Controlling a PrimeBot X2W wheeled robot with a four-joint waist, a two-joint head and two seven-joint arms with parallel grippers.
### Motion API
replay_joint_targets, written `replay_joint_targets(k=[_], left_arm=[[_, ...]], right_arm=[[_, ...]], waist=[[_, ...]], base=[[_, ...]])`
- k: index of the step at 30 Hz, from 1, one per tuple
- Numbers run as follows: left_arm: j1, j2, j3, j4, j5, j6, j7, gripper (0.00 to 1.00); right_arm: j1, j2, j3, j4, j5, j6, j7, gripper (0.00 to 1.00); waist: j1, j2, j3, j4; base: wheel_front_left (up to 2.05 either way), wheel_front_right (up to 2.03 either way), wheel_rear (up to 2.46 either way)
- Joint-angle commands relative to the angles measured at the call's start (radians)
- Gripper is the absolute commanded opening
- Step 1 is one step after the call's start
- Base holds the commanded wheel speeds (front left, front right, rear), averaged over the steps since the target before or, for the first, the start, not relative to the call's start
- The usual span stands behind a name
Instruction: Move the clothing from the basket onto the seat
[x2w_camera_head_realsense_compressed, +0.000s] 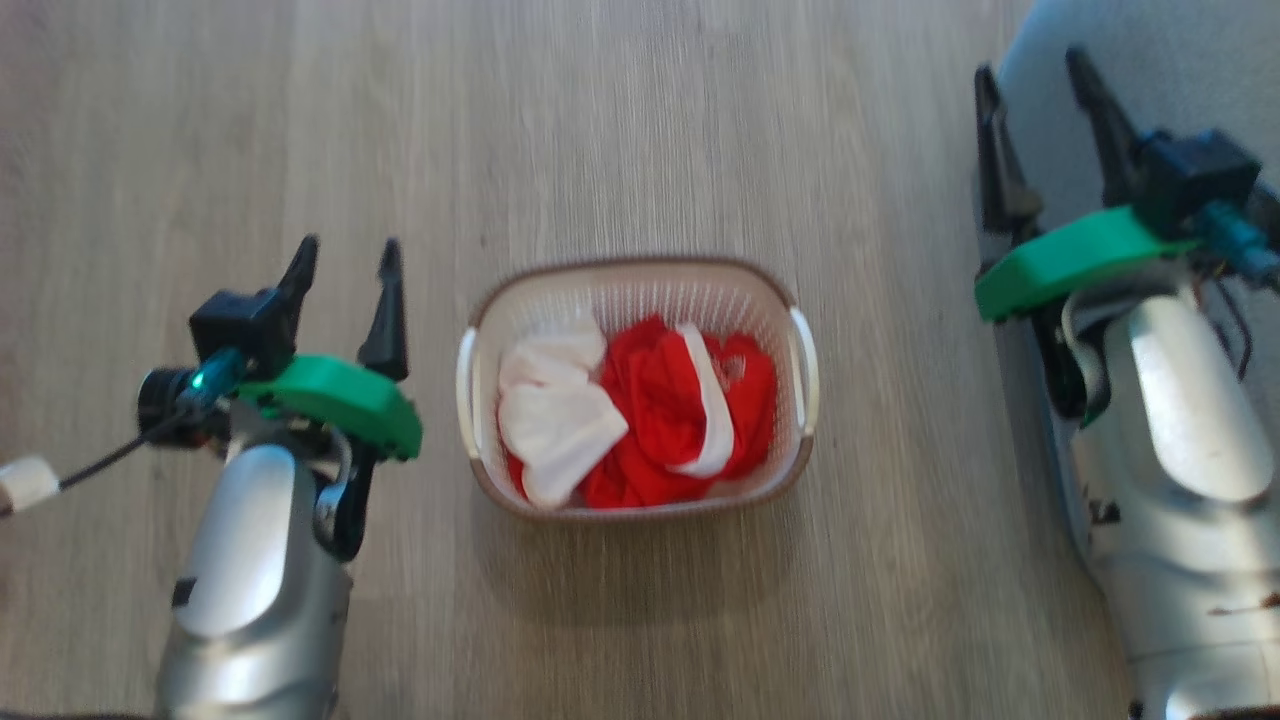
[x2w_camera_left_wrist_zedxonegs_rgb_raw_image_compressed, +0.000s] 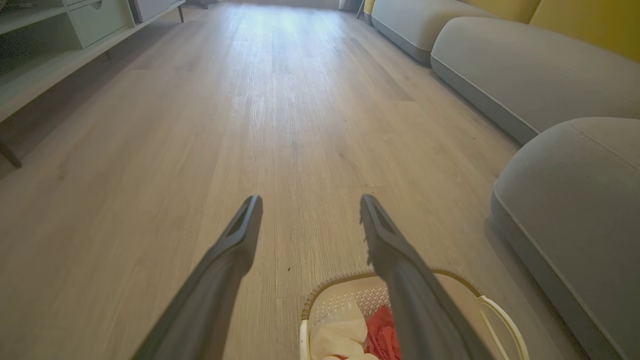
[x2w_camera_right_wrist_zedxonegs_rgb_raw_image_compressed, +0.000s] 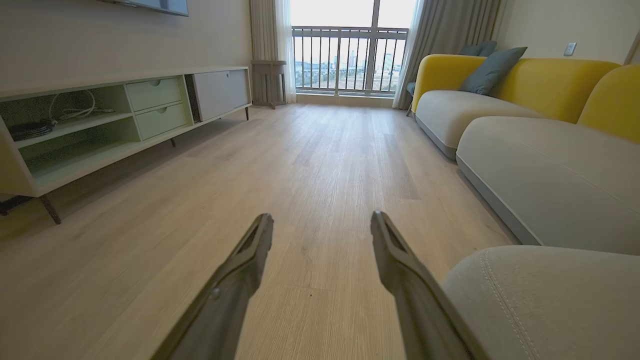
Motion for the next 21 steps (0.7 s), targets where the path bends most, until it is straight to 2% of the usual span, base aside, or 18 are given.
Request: replay_joint_targets(k=[1, 7, 16, 21], left_arm=[[-0.050, 0.015, 0.005, -0.038, -0.014, 0.005, -0.012, 1.00], [-0.144, 0.015, -0.089, -0.021, -0.034, -0.001, -0.012, 1.00], [-0.283, 0.015, -0.221, 0.061, -0.006, -0.030, -0.012, 1.00], [-0.365, 0.015, -0.336, 0.178, -0.001, -0.038, -0.012, 1.00]], right_arm=[[-0.047, 0.008, 0.012, -0.050, -0.010, 0.000, -0.009, 1.00], [-0.141, -0.005, 0.013, -0.121, -0.020, 0.000, -0.009, 1.00], [-0.256, 0.000, 0.012, -0.160, -0.024, 0.000, -0.009, 1.00], [-0.294, 0.021, 0.034, -0.168, -0.021, 0.000, -0.009, 1.00]], waist=[[0.0000, 0.0000, 0.107, -0.015], [0.0000, 0.0000, 0.300, -0.024], [0.0000, 0.0000, 0.485, -0.054], [0.0000, 0.0000, 0.562, -0.089]], base=[[0.00, 0.00, 0.00], [0.00, 0.00, 0.00], [0.00, 0.00, 0.00], [0.00, 0.00, 0.00]])
